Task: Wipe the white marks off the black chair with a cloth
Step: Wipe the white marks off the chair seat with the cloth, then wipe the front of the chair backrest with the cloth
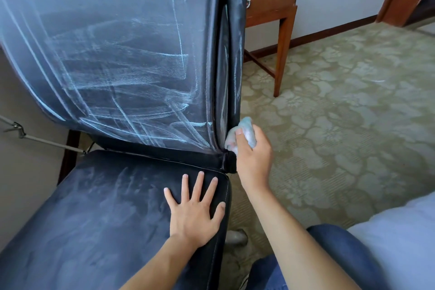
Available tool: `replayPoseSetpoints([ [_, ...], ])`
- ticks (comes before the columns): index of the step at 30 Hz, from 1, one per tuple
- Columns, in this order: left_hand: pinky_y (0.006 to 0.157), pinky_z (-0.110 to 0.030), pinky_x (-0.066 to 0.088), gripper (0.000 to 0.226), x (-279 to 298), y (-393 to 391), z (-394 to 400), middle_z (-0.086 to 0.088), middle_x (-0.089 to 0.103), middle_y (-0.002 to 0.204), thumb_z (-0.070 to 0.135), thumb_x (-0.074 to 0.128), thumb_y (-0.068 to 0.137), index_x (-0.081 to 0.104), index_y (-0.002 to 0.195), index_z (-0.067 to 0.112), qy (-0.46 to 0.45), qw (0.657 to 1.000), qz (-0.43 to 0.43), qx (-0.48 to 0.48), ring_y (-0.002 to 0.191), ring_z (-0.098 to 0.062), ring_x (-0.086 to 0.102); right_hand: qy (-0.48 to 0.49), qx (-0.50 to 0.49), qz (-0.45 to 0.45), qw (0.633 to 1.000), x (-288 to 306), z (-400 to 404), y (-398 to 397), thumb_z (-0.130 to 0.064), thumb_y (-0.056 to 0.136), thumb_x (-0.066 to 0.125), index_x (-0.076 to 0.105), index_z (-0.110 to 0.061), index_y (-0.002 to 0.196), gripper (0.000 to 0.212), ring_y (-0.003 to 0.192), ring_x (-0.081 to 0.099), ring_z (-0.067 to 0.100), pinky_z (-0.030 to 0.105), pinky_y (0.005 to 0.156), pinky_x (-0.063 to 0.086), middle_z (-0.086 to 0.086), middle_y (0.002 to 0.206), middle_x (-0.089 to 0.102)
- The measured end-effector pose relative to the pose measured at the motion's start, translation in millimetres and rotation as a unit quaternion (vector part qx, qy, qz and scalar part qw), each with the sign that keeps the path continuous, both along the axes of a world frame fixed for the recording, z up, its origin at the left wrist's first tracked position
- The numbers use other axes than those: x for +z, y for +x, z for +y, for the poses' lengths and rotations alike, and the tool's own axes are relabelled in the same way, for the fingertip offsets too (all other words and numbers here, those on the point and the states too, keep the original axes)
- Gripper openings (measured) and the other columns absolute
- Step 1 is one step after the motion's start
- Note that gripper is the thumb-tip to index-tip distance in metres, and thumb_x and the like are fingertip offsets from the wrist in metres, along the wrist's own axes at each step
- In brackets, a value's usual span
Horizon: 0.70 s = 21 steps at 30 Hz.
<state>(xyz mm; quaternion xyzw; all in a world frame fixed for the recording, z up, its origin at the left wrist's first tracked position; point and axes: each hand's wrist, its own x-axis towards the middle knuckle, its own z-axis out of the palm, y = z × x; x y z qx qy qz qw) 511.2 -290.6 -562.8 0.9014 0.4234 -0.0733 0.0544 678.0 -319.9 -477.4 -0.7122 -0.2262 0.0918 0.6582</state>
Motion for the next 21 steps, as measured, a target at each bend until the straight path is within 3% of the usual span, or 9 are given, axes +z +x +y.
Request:
replayPoseSetpoints([
  [5, 0.116, -0.077, -0.009, 0.07, -3.8, -1.9, 0.6, 0.008, -0.003, 0.175, 0.074, 0.014, 0.098, 0.006, 0.163, 0.05, 0.0, 1.0, -0.013, -0.003, 0.161, -0.033, -0.01, 0.058, 0.006, -0.045, 0.997, 50.0, 5.3, 11.9, -0.039, 0.097, 0.063, 0.064, -0.037, 0.086, 0.011, 0.083, 0.064, 0.01, 0.031, 0.074, 0.049, -0.007, 0.086, 0.067],
  [9, 0.118, -0.073, -0.007, 0.071, 11.2, 0.4, 4.7, 0.01, -0.014, 0.174, 0.072, 0.018, 0.1, -0.002, 0.164, 0.048, -0.05, 0.998, 0.026, -0.009, 0.16, -0.031, -0.018, 0.058, -0.017, -0.118, 0.991, 119.0, 18.0, 30.4, -0.045, 0.095, 0.061, 0.064, -0.039, 0.087, 0.01, 0.073, 0.069, 0.019, 0.045, 0.066, 0.059, -0.005, 0.078, 0.07],
  [12, 0.123, -0.059, 0.015, 0.063, 44.8, 0.9, 9.7, 0.01, 0.022, 0.172, 0.056, 0.036, 0.1, 0.031, 0.161, 0.041, -0.057, 0.998, -0.023, -0.031, 0.16, -0.026, 0.015, 0.038, -0.011, -0.124, 0.992, 129.1, 17.2, 31.3, -0.046, 0.097, 0.057, 0.069, -0.029, 0.098, 0.021, 0.077, 0.07, 0.016, 0.044, 0.072, 0.059, -0.006, 0.079, 0.07],
  [14, 0.116, -0.045, 0.038, 0.053, 73.5, 4.8, 4.4, 0.006, 0.057, 0.149, 0.04, 0.042, 0.093, 0.061, 0.141, 0.029, 0.032, 0.985, -0.153, -0.077, 0.142, -0.021, 0.05, 0.01, 0.005, -0.115, 0.993, 119.0, 13.1, 29.7, -0.044, 0.1, 0.056, 0.07, -0.022, 0.109, 0.027, 0.084, 0.068, 0.013, 0.036, 0.076, 0.056, -0.006, 0.085, 0.07],
  [16, 0.103, -0.039, 0.05, 0.044, 105.9, 13.3, -2.2, 0.0, 0.068, 0.126, 0.027, 0.047, 0.086, 0.072, 0.121, 0.016, 0.127, 0.939, -0.297, -0.117, 0.12, -0.024, 0.063, -0.018, 0.012, -0.099, 0.995, 108.0, 10.7, 27.6, -0.042, 0.102, 0.056, 0.069, -0.022, 0.116, 0.028, 0.084, 0.065, 0.01, 0.022, 0.071, 0.049, -0.009, 0.086, 0.068],
  [19, 0.105, -0.042, 0.047, 0.04, 155.6, 28.7, -11.6, -0.013, 0.064, 0.13, 0.016, 0.053, 0.084, 0.07, 0.119, 0.005, 0.235, 0.882, -0.373, -0.166, 0.127, -0.033, 0.059, -0.047, 0.025, -0.072, 0.996, 97.7, 7.0, 23.7, -0.04, 0.103, 0.056, 0.067, -0.026, 0.111, 0.019, 0.079, 0.061, 0.0, 0.01, 0.062, 0.039, -0.015, 0.081, 0.063],
  [21, 0.115, -0.05, 0.039, 0.053, 177.5, 32.5, -12.7, -0.019, 0.054, 0.148, 0.019, 0.053, 0.084, 0.064, 0.133, 0.004, 0.28, 0.882, -0.335, -0.176, 0.144, -0.037, 0.046, -0.048, 0.043, -0.056, 0.996, 92.2, 4.0, 21.8, -0.038, 0.102, 0.058, 0.067, -0.028, 0.103, 0.013, 0.081, 0.065, 0.005, 0.022, 0.069, 0.047, -0.013, 0.081, 0.066],
])
